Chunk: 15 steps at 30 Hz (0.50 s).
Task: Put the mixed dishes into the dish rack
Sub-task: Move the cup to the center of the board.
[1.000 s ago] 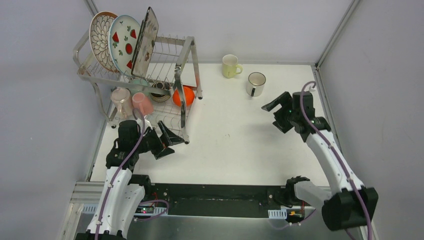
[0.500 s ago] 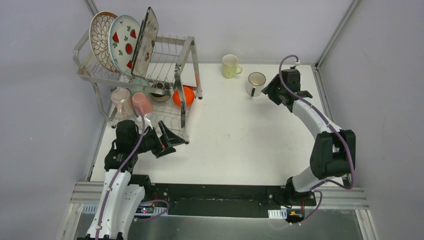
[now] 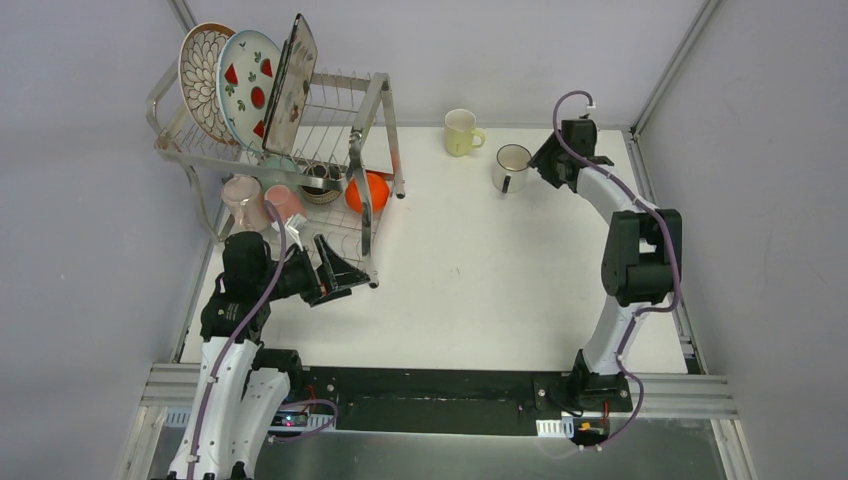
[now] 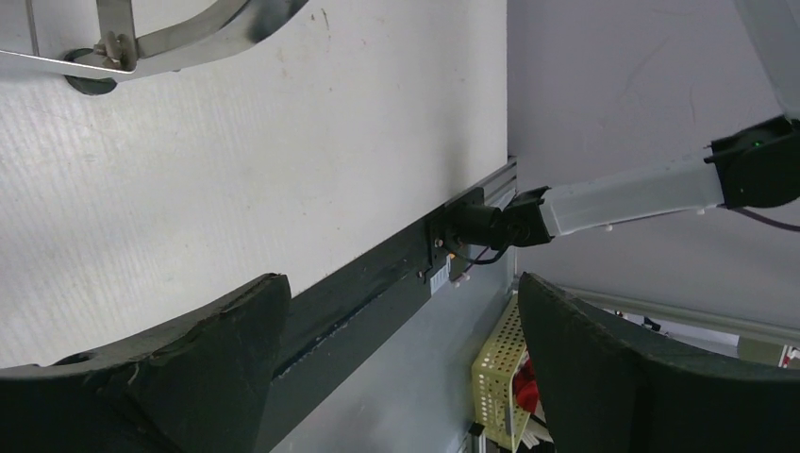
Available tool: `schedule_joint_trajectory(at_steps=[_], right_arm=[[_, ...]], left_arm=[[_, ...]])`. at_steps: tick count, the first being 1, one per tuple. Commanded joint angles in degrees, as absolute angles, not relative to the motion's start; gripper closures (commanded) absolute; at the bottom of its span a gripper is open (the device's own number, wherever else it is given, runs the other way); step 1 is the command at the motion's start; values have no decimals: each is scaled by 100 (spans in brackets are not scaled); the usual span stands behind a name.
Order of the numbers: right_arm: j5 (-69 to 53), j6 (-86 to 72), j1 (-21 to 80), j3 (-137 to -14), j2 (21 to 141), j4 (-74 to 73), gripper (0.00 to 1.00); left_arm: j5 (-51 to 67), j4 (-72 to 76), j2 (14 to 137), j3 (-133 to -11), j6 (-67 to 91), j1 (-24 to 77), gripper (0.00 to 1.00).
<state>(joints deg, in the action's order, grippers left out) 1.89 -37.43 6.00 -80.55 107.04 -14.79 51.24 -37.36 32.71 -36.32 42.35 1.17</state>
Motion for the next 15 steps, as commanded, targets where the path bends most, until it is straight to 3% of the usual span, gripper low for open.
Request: schedule_joint_trajectory(at_steps=[1,9,15], right_arm=[[-299,-3603,554,-8695,11123,-1158,48],[-488,-3448,549,-9314,11850,-1511,51],[-347,-3097,571,-9343,11876,-1760,65]], left_arm=[[5437,-3656,3234,-3840,4060,149,7],[5527,-3679,3268,-3847,4260,149,10],[5528,-3782,3366,-4034,4337,149,11]])
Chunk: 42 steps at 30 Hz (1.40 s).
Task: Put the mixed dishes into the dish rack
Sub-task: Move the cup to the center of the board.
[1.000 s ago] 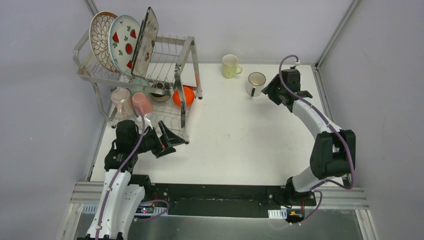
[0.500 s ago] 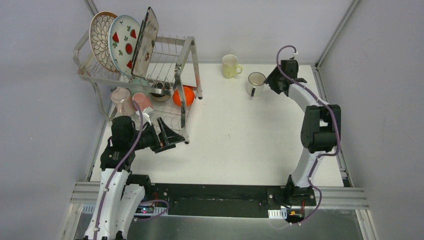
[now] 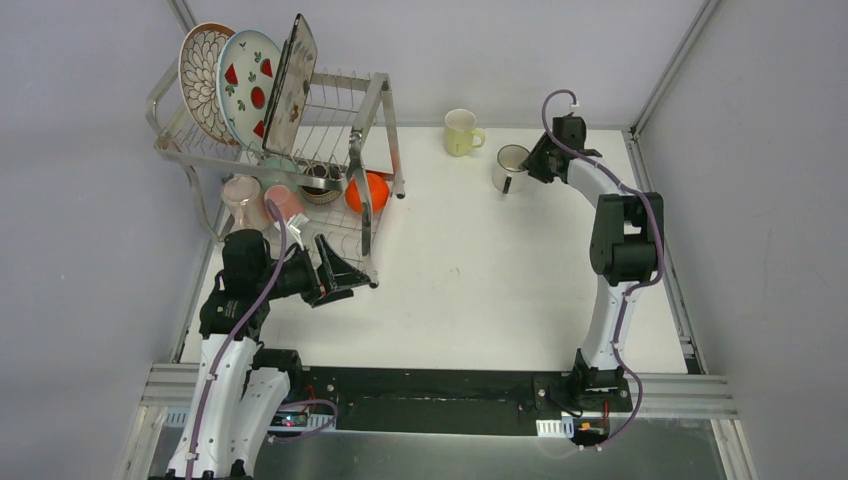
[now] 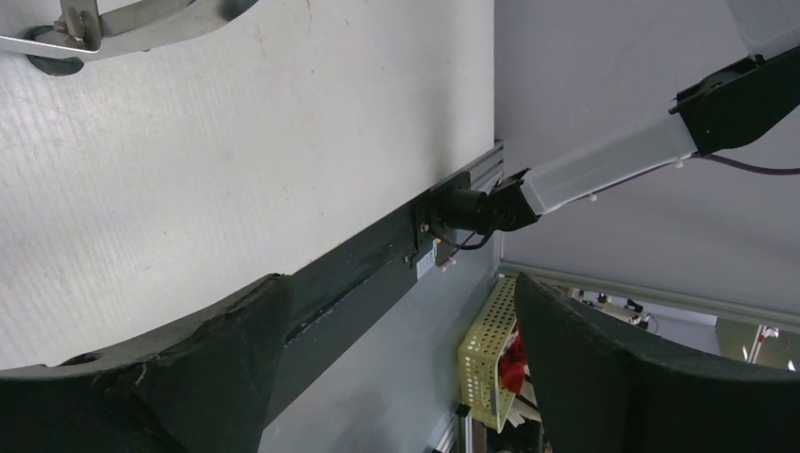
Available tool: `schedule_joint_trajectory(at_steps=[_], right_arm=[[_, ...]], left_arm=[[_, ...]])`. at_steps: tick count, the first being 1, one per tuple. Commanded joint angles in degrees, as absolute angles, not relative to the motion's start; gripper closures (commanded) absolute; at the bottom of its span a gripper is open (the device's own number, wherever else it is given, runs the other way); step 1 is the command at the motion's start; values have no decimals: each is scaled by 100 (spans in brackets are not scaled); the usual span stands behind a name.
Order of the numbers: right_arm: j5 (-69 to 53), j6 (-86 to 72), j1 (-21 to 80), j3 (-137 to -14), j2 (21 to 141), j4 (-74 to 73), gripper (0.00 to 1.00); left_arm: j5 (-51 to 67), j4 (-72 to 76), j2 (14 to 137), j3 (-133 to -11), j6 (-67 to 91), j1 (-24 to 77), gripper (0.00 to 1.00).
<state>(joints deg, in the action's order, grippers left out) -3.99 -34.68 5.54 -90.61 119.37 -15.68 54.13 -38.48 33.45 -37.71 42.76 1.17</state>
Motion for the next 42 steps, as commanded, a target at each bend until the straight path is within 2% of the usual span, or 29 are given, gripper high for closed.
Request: schedule_joint_trajectory(at_steps=[1,9,20,27,31,36,42], right_arm=[[-365,-3054,570,-9305,11848,-1797,67],[-526,-3000,567,-8390,11169,-1727,82],[-773,-3113,563,-6383,9234,-1654,99],[-616,-3492,673,-5488,7691,-2929,98],[-444,-3786,778,-5062,6927,-3460,94],[-159,-3721,892,-4862,6654,-3668,93],[-101,-3767,923,-4577,6641,-3707,91]], left_arm=[[5502,-3779,3374,-4034,4362,149,10],[5720,-3792,3593,-4394,4434,170,12],[5537,-3781,3611,-4550,4579,189,16],[5441,-3783,3711,-4940,4662,324,16],[4917,-3654,3556,-4805,4794,687,17],[4073,-2734,3251,-4182,5468,1688,20],[3300,-2586,3941,-4134,5381,3081,21]])
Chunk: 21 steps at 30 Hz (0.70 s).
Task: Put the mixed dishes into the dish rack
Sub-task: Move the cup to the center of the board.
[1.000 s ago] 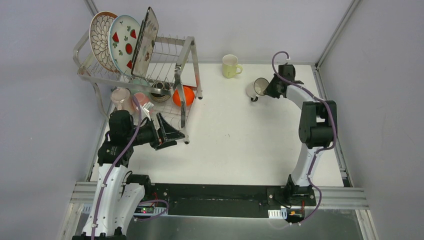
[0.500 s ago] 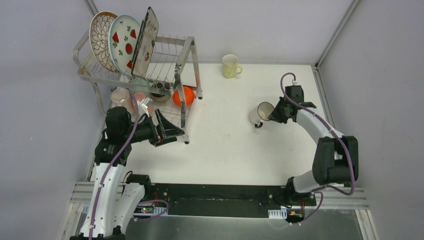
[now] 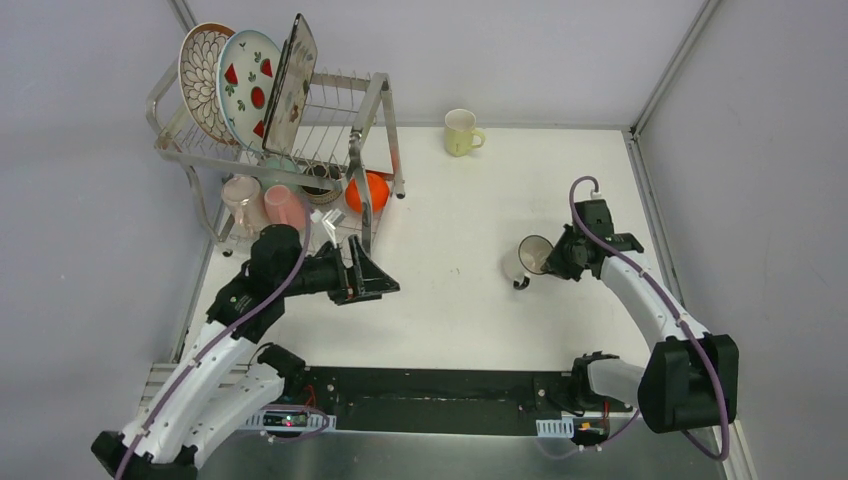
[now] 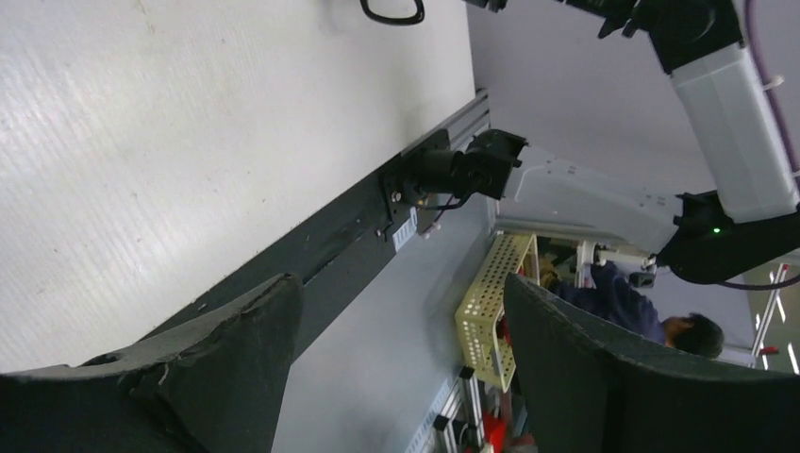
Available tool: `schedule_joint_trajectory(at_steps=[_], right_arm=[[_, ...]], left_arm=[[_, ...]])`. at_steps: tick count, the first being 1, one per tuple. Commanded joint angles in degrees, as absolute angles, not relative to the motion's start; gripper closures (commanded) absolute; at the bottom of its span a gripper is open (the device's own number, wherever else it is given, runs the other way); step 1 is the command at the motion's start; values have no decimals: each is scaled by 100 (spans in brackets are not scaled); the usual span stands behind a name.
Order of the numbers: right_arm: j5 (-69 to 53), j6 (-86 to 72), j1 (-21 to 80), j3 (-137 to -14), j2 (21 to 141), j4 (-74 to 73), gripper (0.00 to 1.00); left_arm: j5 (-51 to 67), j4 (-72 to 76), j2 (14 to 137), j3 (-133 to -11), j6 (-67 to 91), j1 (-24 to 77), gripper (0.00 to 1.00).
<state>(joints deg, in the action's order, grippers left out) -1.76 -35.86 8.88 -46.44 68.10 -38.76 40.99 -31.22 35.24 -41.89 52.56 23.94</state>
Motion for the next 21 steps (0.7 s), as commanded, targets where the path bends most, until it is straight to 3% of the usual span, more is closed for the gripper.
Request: schedule_joint_trajectory(at_steps=[1,7,13,21], right_arm=[[-96,-3778,925,-4535,6618,-3702,89],[-191,-3327,949,-4506,6525,-3814,71],[-481,-2125,941,-5040,6776,-4176,51],[-476,-1007,906,-6028,7704,-4900,48]], left_arm=[[3133,-2516,4046,-4119,5379,3346,21],[2317,-1930,4597,-4168,5458,4603,21],[2184,-1750,4997,-4421,5291,5073,21],[2141,-1760,5027,-4570,5077,5102,20]])
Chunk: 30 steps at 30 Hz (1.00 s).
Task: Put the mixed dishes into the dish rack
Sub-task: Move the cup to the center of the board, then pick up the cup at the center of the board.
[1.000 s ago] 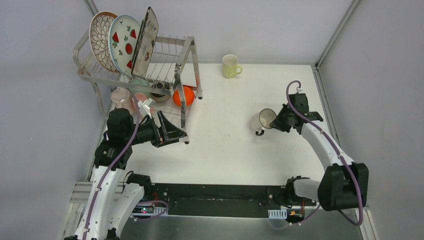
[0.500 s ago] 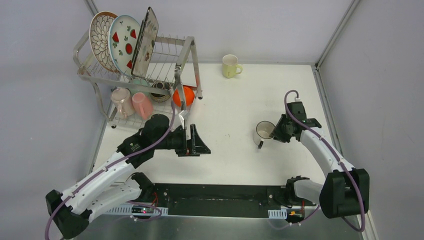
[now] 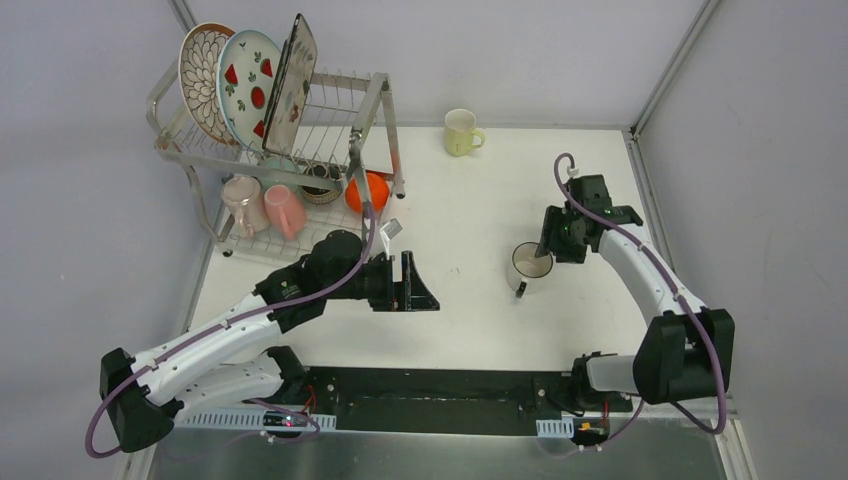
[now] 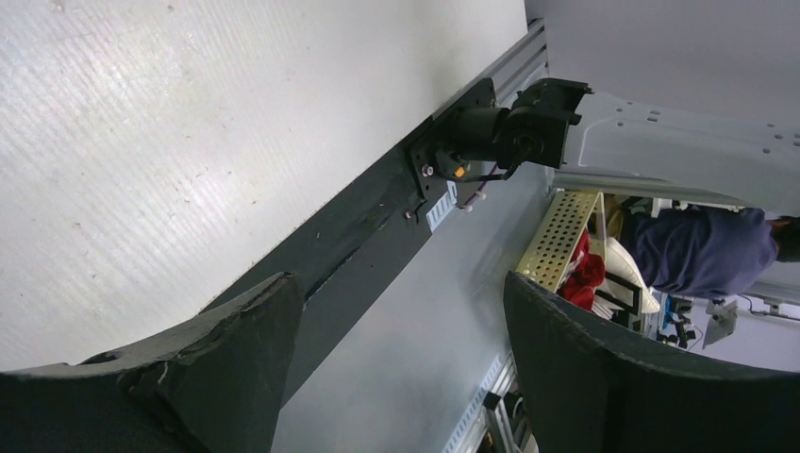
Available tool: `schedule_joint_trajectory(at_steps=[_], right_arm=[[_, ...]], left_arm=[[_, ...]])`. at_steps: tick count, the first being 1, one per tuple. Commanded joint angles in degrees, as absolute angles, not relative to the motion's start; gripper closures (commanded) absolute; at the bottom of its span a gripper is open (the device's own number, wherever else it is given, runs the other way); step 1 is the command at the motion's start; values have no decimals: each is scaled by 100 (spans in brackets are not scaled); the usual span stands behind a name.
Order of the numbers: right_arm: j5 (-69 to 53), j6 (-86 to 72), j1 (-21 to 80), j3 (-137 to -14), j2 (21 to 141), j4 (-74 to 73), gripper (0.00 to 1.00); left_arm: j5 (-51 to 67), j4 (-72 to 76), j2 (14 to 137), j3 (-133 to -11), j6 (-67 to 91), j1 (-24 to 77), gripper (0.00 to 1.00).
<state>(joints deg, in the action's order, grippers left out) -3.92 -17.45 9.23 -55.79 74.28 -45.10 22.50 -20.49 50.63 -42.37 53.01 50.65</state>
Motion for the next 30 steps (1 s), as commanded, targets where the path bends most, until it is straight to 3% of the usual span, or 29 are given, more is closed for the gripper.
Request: schedule_joint_trajectory(at_steps=[1,11,14,16,18,22,30], right_arm=[[-467,-922,901,-6116,7848,-4985,48],[-448,-482,897,-6437,8710,-5239,54],[-501,-541,909,-6361,8798,-5125,60],[-507,-592,913,-6219,8710,-5002,67],[-418,-652,916,-6104,8492,-4857,82],[-585,-798,914,-5898,7976,-4553,100],[-1618,-1496,910,-5065,6401,-3517,100]], left_arm=[[2152,-1767,5025,-4593,5050,5096,20],[2138,-1811,5088,-4571,4963,5096,20],[2136,-1802,5072,-4575,4972,5100,20],[2123,-1804,5072,-4598,4945,5091,20],[2098,-1802,5100,-4632,4910,5093,20],[2068,-1811,5212,-4735,4930,5100,21],[1973,-1785,5536,-4948,5117,5098,21]])
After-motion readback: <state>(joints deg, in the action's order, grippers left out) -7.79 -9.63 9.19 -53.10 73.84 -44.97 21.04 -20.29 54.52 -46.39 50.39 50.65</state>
